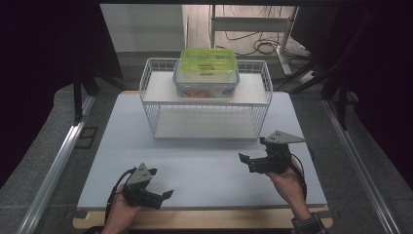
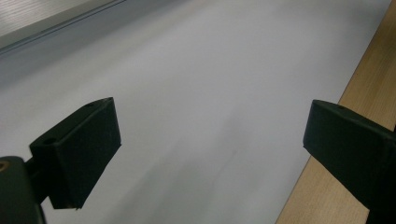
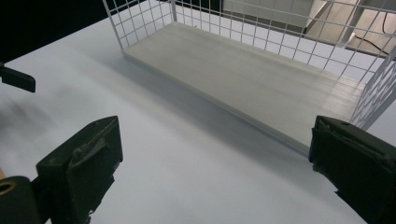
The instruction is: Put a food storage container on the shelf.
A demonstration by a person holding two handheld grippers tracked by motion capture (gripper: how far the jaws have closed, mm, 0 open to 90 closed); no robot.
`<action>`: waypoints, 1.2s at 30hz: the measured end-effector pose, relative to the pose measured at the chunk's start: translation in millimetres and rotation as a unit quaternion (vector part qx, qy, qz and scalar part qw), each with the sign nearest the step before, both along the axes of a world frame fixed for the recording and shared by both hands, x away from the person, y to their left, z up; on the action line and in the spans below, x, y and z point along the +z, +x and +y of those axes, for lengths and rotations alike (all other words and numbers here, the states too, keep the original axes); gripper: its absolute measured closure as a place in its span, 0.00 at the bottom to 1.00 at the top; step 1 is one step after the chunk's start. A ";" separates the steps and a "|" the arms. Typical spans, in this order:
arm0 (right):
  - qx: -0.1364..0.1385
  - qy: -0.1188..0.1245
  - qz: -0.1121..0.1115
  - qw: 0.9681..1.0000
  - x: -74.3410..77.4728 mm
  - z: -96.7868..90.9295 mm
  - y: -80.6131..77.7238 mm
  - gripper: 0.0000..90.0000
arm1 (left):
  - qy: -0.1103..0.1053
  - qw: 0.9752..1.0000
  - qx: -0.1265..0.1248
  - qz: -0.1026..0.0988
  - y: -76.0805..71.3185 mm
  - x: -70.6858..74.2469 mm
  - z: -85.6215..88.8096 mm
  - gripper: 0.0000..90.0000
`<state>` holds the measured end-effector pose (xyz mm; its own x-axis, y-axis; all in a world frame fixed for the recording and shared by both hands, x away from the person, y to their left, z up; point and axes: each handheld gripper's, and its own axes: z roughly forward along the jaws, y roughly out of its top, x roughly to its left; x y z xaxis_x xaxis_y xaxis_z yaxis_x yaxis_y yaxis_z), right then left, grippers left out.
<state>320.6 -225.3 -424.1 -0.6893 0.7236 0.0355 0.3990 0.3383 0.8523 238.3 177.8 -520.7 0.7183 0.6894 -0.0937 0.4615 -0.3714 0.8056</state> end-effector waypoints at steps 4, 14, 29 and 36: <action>0.001 -0.003 -0.001 1.000 -2.9 -0.6 -3.1 0.03 | 0.000 1.000 0.000 0.000 0.0 0.0 0.0 0.04; 0.001 -0.009 0.004 1.000 -10.5 -4.2 -10.3 0.03 | 0.000 1.000 -0.001 0.001 0.0 -0.3 -0.4 0.04; -0.008 -0.018 0.019 1.000 -23.2 -18.0 -20.4 0.02 | 0.002 1.000 -0.001 0.004 0.2 -0.8 -0.8 0.04; -0.012 -0.019 0.015 1.000 -24.3 -24.9 -26.7 0.01 | 0.002 1.000 -0.001 0.004 0.3 -0.9 -1.1 0.04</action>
